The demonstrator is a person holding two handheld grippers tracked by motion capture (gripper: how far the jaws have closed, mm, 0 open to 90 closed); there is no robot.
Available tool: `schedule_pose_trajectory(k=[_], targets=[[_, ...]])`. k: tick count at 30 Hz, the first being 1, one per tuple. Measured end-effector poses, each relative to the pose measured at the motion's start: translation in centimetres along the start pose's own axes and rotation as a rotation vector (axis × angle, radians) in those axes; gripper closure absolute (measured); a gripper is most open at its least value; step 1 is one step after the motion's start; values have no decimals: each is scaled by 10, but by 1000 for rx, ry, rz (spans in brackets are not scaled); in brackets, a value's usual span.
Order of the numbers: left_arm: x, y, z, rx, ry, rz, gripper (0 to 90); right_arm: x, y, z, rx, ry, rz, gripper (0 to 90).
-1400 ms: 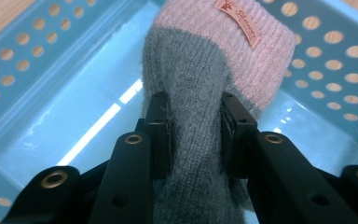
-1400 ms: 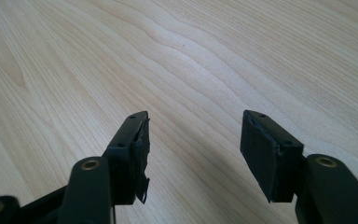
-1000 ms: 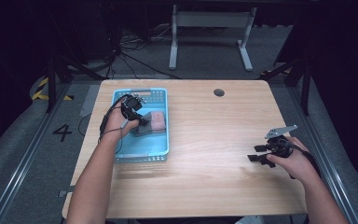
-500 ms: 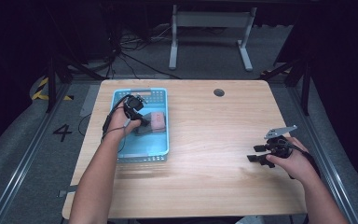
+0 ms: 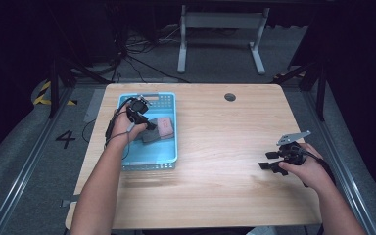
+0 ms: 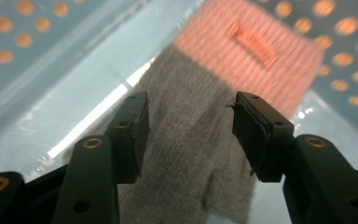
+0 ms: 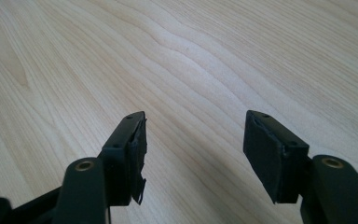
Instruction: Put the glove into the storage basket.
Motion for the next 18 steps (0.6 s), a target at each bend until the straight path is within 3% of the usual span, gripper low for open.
schedule_pose_trajectory(k=[3, 4, 10, 11, 12, 13, 14, 15, 18], targets=[[13, 17, -1, 58, -15, -16, 470, 0, -2, -4, -4, 13, -2, 408], [18, 23, -1, 80, -17, -4, 468, 0, -3, -6, -3, 21, -2, 407], [40, 42, 1, 113, -19, 9, 462, 1, -6, -14, -7, 39, -7, 403], [51, 50, 4, 125, -32, 2, 461, 1, -8, -18, -12, 52, -9, 403], [51, 50, 4, 125, -32, 2, 461, 0, -9, -19, -14, 50, -10, 403], [64, 58, 7, 151, -44, 20, 461, 0, -10, -19, -17, 55, -9, 403], [64, 58, 7, 151, -44, 20, 468, 0, -10, -19, -17, 55, -9, 403], [77, 65, 11, 174, -47, 39, 473, -1, -12, -20, -24, 61, -11, 403], [97, 73, 17, 191, -74, 72, 462, -3, -14, -22, -29, 65, -10, 405]])
Point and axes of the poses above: each handheld gripper's, and its own axes: y roughly backward along the jaws, z roughly out of its underside, x roughly to its right, the point moved 3 cm from there along -y, roughly forward along the jaws, and after that the axes turned 9 degrees about -x, right-handed, at the moved point
